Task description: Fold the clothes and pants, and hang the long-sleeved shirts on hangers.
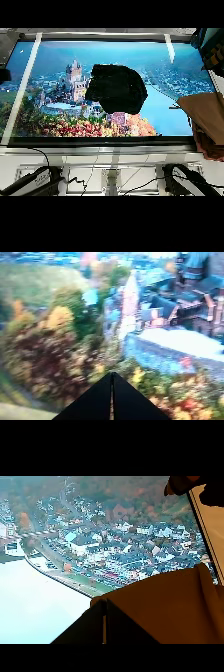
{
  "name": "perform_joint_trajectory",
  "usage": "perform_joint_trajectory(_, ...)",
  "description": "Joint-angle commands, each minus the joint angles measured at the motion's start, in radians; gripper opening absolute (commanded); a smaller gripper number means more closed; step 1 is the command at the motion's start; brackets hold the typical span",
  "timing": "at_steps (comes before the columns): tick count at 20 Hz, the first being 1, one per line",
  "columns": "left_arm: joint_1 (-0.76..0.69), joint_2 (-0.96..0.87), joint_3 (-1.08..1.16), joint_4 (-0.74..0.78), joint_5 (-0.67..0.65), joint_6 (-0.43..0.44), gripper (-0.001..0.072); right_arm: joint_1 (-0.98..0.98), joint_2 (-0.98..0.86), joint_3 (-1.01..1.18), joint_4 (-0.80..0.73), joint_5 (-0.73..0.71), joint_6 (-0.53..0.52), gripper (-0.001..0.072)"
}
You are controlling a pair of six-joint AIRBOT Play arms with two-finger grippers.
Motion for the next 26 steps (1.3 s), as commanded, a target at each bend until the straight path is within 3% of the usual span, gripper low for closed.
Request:
perform_joint_trajectory(1, 0.001, -0.106, 0.0, -0.289, 0.019, 0.0, 0.0542, 0.0, 0.0, 0.001, 0.058, 0.001, 0.0, 0.0026)
perform_joint_trajectory(2, 0.0, -0.153, 0.0, -0.382, 0.011, 0.0, 0.0636, 0.0, 0.0, 0.001, 0.071, 0.002, 0.0, 0.0026)
perform_joint_trajectory(6, -0.039, -0.338, -0.02, -0.684, -0.019, 0.019, 0.0626, 0.0, 0.0, 0.001, 0.079, 0.002, 0.0, 0.0026)
perform_joint_trajectory(9, -0.11, -0.334, -0.22, -0.801, 0.195, 0.099, 0.0626, 0.0, 0.0, 0.001, 0.079, 0.001, 0.0, 0.0027)
perform_joint_trajectory(13, -0.23, -0.323, -0.509, -0.939, 0.48, 0.137, 0.0626, 0.0, 0.0, 0.001, 0.079, -0.002, 0.0, 0.0026)
perform_joint_trajectory(19, -0.419, -0.33, -0.613, -0.97, 0.724, 0.15, 0.0627, 0.0, -0.001, 0.001, 0.106, -0.04, 0.0, 0.0026)
perform_joint_trajectory(21, -0.461, -0.346, -0.613, -0.971, 0.837, 0.115, 0.0627, 0.0, -0.001, 0.001, 0.126, -0.053, 0.0, 0.0026)
perform_joint_trajectory(23, -0.49, -0.372, -0.613, -0.971, 0.876, 0.066, 0.0627, 0.0, -0.001, 0.001, 0.14, -0.052, 0.0, 0.0026)
perform_joint_trajectory(26, -0.506, -0.412, -0.613, -1.035, 0.902, 0.06, 0.0627, 0.0, -0.001, 0.001, 0.143, -0.051, 0.001, 0.0027)
